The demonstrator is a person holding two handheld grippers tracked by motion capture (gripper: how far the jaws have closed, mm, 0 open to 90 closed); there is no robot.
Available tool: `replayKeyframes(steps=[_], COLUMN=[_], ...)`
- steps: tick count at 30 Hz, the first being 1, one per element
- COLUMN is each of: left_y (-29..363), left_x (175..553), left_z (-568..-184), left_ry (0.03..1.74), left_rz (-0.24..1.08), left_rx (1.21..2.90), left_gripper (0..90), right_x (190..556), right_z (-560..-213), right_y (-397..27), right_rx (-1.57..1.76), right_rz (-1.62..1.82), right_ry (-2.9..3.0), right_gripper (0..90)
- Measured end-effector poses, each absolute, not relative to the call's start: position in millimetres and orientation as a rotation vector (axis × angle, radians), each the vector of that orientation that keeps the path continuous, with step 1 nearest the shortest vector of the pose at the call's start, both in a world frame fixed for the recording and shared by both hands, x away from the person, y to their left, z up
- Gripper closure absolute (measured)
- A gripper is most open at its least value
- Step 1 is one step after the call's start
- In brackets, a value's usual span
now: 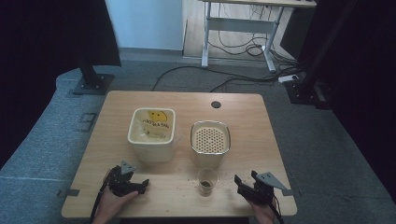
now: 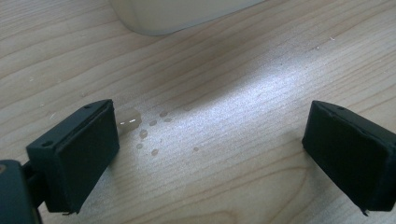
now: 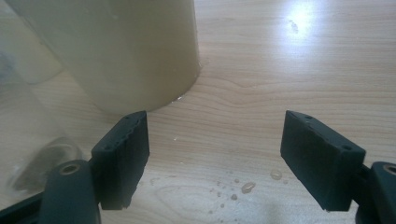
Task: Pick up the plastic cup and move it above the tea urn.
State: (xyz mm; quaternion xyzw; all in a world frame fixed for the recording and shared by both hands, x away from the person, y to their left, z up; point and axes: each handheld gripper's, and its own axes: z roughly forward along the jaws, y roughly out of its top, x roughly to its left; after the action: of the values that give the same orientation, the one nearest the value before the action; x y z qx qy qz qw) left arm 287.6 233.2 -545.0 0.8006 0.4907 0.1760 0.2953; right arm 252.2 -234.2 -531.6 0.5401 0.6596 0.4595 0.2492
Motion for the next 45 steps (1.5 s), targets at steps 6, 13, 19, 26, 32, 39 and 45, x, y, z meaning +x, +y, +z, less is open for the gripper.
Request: replayKeyframes(steps=[6, 13, 19, 26, 32, 39, 45], left_y=[233.2, 231.8, 232.2, 232.2, 232.1, 231.8, 231.6], left_x=[285.8, 285.8, 284.9, 285.6, 285.4, 286.0, 285.6], left_z=[-545.3, -546.0, -546.2, -546.7, -547.0, -547.0, -547.0], left_ry=[1.313, 1.311, 1.305, 1.302, 1.299, 1.295, 1.295], left_rz=[0.476, 0.484, 0.487, 0.49, 0.493, 0.493, 0.492], left_rx=[2.119, 2.111, 2.11, 2.104, 2.104, 2.104, 2.104], left_gripper=[4.5, 4.8, 5.4, 5.4, 5.5, 5.6, 6.2], right_x=[242.9, 236.0, 234.9, 232.8, 228.6, 231.5, 238.3], right_z=[-528.3, -528.6, -529.6, -531.0, -532.8, -536.5, -540.7], right_y=[-231.7, -223.0, -212.1, -199.9, -183.7, -165.7, -149.0], right_rx=[1.449, 1.399, 1.348, 1.285, 1.209, 1.161, 1.137], right_rz=[1.289, 1.334, 1.335, 1.349, 1.351, 1.364, 1.34], right_ry=[1.824, 1.896, 1.955, 2.014, 2.084, 2.143, 2.155], right_gripper=[23.1, 20.8, 20.6, 21.0, 21.9, 22.3, 24.6])
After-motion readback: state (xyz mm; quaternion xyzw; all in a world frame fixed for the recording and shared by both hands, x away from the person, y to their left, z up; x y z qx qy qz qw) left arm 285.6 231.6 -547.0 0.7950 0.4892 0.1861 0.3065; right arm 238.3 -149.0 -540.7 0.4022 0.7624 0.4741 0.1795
